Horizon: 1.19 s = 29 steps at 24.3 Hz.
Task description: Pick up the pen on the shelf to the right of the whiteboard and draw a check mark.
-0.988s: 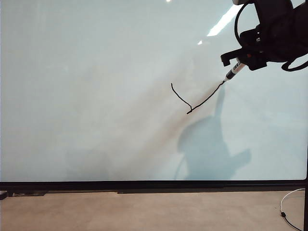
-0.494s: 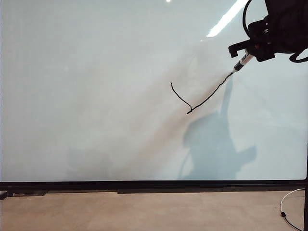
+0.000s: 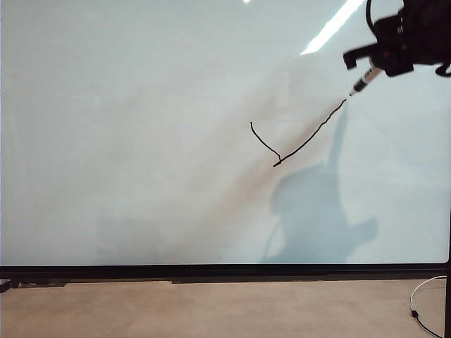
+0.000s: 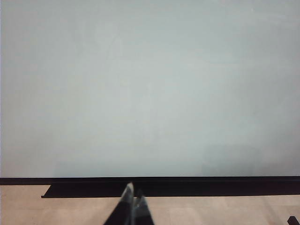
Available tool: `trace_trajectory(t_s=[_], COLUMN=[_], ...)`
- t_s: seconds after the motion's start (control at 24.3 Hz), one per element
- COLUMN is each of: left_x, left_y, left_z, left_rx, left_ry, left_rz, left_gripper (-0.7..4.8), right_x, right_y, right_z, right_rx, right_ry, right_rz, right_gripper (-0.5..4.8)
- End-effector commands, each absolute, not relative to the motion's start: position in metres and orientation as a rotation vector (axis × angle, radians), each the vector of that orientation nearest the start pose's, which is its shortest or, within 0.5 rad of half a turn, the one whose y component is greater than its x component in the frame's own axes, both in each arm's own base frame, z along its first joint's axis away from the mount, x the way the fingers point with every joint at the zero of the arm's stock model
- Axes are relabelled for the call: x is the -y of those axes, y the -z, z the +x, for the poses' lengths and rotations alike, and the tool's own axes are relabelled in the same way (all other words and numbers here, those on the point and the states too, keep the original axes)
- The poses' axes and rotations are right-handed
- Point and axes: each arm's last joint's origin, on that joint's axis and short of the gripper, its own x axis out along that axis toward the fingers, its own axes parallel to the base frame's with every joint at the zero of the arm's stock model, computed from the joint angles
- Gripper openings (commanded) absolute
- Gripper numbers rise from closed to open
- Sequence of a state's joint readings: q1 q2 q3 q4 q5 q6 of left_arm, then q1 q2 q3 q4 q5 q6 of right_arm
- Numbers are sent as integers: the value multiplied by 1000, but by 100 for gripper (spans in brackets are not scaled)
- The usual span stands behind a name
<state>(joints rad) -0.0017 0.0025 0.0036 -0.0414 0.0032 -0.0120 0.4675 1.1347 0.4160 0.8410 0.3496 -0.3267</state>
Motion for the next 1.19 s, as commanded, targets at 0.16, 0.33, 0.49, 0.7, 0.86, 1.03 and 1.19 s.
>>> trace_trajectory(t_s=[0.16, 0.33, 0.49, 0.7, 0.86, 1.03, 1.19], left_x=[0, 0, 0, 0, 0, 0, 0], left_y=[-163, -163, -163, -163, -163, -163, -163], left_z=[97, 97, 97, 97, 97, 97, 97], left_rx=[-25, -25, -25, -25, -27, -26, -25], left_ry=[6, 6, 6, 6, 5, 6, 6], left_rz=[-8, -8, -8, -8, -8, -8, -8], left_gripper=[-4, -5, -4, -4, -5, -5, -4], right_x=[-87, -77, -71, -64, -62, -61, -59], right_y=[-243, -240, -230, -210, -199, -190, -183], right_z=[182, 162, 149, 135, 132, 129, 126], right_rx=[107, 102, 106, 104, 86, 83, 94], right_ry=[-108, -130, -171, -201, -202, -203, -203], right_rz=[-215, -191, -163, -150, -148, -136, -123], right_gripper=[-9, -9, -9, -9, -9, -9, -9])
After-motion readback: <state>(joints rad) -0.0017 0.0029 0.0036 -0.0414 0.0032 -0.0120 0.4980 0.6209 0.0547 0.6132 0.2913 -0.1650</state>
